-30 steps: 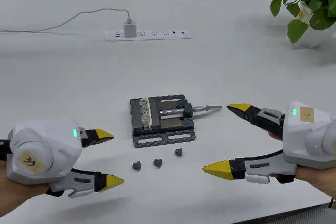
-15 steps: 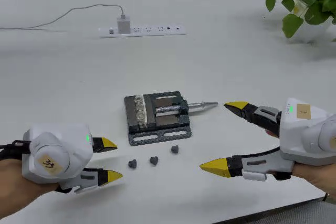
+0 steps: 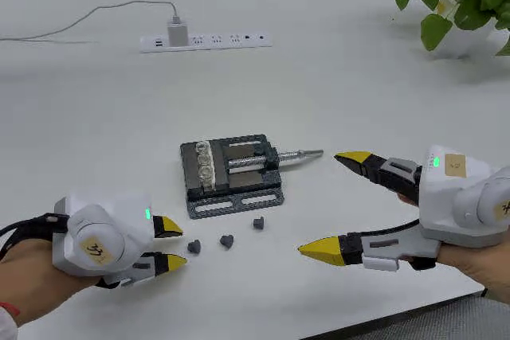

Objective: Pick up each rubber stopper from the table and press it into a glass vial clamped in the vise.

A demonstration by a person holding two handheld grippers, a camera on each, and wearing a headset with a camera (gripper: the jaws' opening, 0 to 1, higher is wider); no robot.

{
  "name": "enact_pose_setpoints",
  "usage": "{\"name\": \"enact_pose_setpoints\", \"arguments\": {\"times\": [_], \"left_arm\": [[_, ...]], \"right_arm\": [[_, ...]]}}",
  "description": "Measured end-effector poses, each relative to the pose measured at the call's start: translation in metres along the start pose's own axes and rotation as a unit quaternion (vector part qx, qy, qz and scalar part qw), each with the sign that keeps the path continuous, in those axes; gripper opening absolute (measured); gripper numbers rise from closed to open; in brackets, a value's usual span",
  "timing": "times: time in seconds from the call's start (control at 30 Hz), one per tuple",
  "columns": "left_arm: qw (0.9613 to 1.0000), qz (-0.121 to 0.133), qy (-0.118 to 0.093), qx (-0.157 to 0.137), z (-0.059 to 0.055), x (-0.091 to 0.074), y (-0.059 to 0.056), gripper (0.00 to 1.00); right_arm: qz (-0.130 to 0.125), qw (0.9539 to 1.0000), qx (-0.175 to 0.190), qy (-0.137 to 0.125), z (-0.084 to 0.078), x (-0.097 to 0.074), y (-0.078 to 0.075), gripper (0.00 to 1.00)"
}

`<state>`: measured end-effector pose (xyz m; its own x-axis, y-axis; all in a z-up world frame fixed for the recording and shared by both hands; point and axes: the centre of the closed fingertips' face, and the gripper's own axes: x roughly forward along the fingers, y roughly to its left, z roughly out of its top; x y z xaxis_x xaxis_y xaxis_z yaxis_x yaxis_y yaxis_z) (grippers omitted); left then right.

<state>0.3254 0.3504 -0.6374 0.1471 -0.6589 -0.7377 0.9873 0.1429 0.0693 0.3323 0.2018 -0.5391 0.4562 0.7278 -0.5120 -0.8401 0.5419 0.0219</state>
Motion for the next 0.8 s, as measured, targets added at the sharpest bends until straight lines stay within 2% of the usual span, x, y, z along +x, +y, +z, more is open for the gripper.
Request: {"name": "enact_pose_setpoints", "arguments": {"times": [0.8], "left_arm": [[0.9996, -0.015, 0.016, 0.016, -0.001, 0.012, -0.001, 0.06]], "right_arm": [[-0.008, 0.9999, 0.008, 0.001, -0.001, -0.003, -0.003, 0.87]]}}
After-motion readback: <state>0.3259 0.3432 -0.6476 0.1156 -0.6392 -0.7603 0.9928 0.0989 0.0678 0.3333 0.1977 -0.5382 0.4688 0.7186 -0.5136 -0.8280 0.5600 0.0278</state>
